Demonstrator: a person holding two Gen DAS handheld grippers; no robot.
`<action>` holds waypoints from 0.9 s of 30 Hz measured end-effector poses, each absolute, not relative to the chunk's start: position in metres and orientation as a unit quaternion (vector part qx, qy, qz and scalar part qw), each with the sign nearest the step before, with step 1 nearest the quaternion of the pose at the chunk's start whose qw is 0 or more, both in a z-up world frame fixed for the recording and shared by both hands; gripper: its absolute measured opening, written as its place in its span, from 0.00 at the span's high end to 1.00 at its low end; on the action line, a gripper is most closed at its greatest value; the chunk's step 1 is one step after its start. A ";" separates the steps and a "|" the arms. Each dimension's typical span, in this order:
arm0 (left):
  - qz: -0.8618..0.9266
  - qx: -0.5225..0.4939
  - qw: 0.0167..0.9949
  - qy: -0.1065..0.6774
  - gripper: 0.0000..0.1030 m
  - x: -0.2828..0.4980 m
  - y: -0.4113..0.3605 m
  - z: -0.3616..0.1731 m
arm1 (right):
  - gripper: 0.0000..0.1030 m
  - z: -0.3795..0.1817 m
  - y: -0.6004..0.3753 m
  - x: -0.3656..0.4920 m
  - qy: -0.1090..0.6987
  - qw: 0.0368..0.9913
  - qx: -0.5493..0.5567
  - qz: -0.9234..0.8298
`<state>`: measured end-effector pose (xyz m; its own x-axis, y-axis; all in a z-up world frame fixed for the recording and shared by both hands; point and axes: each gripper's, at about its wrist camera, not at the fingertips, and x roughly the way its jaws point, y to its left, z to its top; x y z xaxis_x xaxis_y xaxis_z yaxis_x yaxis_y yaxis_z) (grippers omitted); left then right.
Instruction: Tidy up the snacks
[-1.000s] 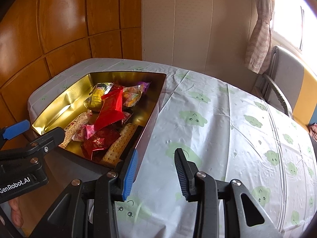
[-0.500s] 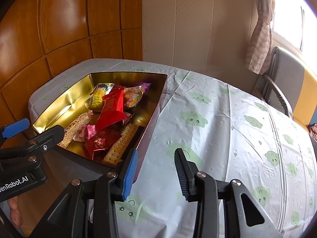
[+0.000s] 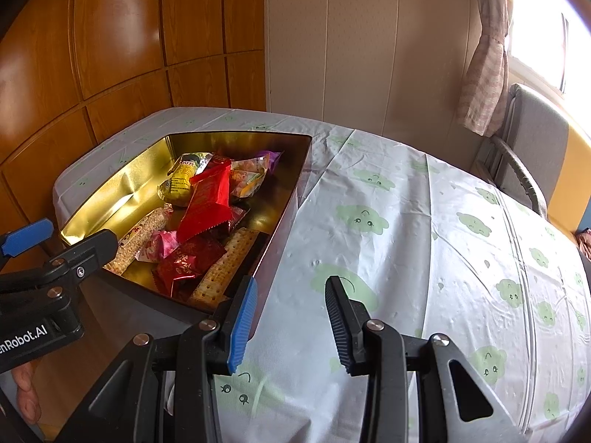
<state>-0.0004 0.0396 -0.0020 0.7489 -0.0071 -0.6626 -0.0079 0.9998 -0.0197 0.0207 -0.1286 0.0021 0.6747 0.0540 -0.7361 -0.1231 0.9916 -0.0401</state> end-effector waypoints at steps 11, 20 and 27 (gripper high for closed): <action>0.001 -0.011 0.935 0.354 0.05 0.000 0.039 -0.002 | 0.62 0.001 -0.128 0.021 0.400 0.914 -0.043 0.049; 0.002 -0.011 0.935 0.354 0.04 0.000 0.040 -0.002 | 0.62 -0.001 -0.128 0.021 0.401 0.914 -0.042 0.048; 0.002 -0.011 0.935 0.355 0.04 0.000 0.040 -0.002 | 0.62 -0.001 -0.128 0.021 0.401 0.914 -0.041 0.048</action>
<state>0.0000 0.0400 -0.0017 0.7485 -0.0048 -0.6631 -0.0106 0.9998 -0.0193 0.0210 -0.1283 -0.0011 0.6734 0.0544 -0.7373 -0.1206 0.9920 -0.0369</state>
